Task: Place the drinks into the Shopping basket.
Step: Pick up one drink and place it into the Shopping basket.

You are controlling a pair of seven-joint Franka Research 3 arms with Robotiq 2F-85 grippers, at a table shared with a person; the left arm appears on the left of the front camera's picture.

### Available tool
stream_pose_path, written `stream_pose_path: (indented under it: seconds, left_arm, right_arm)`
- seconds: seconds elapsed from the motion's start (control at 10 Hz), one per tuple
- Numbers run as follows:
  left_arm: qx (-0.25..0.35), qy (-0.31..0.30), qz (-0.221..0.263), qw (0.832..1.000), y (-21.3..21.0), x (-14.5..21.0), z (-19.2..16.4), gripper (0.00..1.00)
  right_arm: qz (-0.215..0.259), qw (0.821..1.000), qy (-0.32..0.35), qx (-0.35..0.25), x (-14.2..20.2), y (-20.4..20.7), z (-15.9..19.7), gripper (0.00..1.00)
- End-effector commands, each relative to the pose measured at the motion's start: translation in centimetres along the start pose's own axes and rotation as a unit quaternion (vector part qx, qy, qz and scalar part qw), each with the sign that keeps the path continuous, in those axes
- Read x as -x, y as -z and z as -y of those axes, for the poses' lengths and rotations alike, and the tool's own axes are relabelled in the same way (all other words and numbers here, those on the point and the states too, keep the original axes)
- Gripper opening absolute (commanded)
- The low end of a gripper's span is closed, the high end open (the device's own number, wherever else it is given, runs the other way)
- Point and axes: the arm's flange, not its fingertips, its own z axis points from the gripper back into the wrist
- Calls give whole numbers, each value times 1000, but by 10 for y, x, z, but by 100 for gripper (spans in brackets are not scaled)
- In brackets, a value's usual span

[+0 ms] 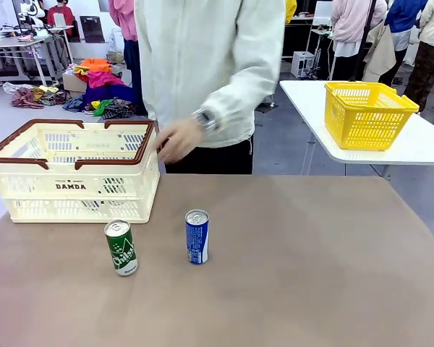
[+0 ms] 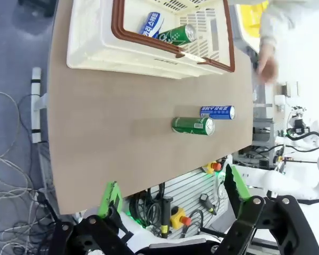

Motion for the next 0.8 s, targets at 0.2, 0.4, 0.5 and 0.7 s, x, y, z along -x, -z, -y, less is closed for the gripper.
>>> stream_pose_path:
  seconds: [0.2,0.4,0.5,0.7]
  left_arm:
    - [-23,-4,-7,1000,30,-13,27,100]
    - [-49,-21,-20,998,62,-22,93,100]
    - [-78,-13,-36,996,94,-24,136,100]
    - [-156,-9,-55,986,169,-23,218,100]
  right_arm:
    - [-4,1000,9,8,2,-2,-6,100]
    - [-4,1000,9,8,2,-2,-6,100]
    - [-4,1000,9,8,2,-2,-6,100]
    - [-4,1000,9,8,2,-2,-6,100]
